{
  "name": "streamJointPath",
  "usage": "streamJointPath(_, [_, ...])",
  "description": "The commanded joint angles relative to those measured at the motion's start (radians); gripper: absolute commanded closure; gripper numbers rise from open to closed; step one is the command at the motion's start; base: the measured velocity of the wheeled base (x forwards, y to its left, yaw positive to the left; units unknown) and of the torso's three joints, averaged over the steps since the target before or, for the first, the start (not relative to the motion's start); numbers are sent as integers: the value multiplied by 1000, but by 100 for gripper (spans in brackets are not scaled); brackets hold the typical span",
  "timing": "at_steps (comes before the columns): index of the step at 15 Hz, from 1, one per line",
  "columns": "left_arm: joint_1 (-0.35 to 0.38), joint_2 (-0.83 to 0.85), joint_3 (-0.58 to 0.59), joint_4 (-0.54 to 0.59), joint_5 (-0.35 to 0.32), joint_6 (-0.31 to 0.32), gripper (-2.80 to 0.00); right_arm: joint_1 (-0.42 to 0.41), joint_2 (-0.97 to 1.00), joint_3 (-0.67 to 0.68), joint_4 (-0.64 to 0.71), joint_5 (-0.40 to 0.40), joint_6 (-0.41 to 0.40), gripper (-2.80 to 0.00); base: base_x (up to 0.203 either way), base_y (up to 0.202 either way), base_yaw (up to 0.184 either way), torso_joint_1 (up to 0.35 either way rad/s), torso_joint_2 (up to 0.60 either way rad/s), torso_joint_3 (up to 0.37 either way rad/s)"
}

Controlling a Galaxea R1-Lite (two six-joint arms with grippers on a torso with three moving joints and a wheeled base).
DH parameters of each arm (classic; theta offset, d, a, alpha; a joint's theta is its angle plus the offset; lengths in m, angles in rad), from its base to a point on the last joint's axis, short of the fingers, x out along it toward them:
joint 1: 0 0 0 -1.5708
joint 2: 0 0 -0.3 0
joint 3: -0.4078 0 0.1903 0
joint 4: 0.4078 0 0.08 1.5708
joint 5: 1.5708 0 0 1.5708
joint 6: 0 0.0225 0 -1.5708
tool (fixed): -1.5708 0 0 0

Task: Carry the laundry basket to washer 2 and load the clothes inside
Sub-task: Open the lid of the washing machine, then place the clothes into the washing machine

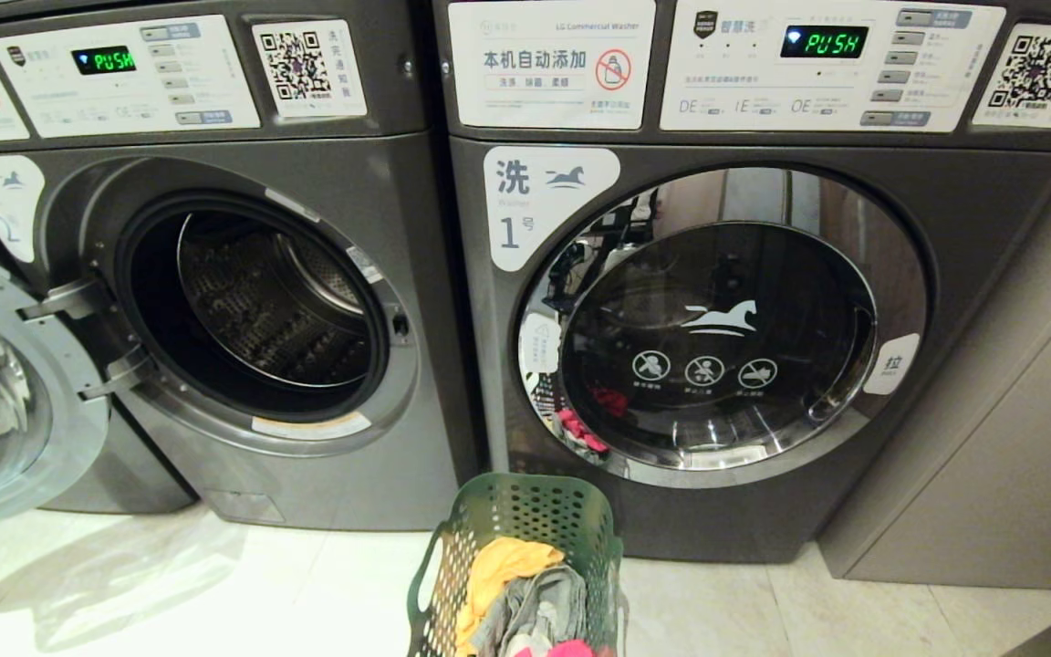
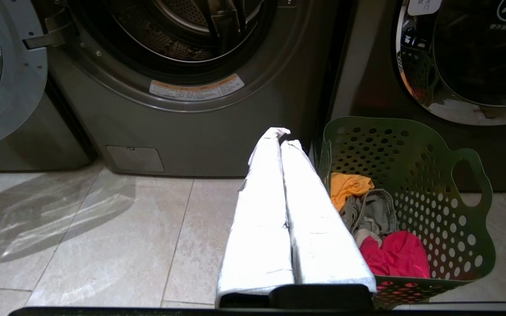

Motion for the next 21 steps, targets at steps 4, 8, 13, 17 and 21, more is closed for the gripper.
streamJointPath(4, [-1, 0, 0, 0, 0, 2, 0, 0, 1, 0, 0, -2, 3, 0, 2, 50, -3, -1, 3, 1])
streamJointPath(8, [0, 0, -1, 0, 0, 2, 0, 0, 1, 0, 1, -4, 5, 0, 0, 193, -3, 4, 2, 2])
streamJointPath(13, [-1, 0, -1, 1, 0, 0, 0, 0, 1, 0, 2, -2, 5, 0, 0, 196, -1, 3, 3, 3])
streamJointPath(17, [0, 0, 1, 1, 0, 0, 0, 0, 1, 1, 0, -4, 5, 0, 0, 195, -2, 2, 1, 1])
streamJointPath(21, [-1, 0, 1, 0, 0, -3, 0, 0, 1, 1, 0, -4, 5, 0, 0, 194, -2, 5, 1, 1])
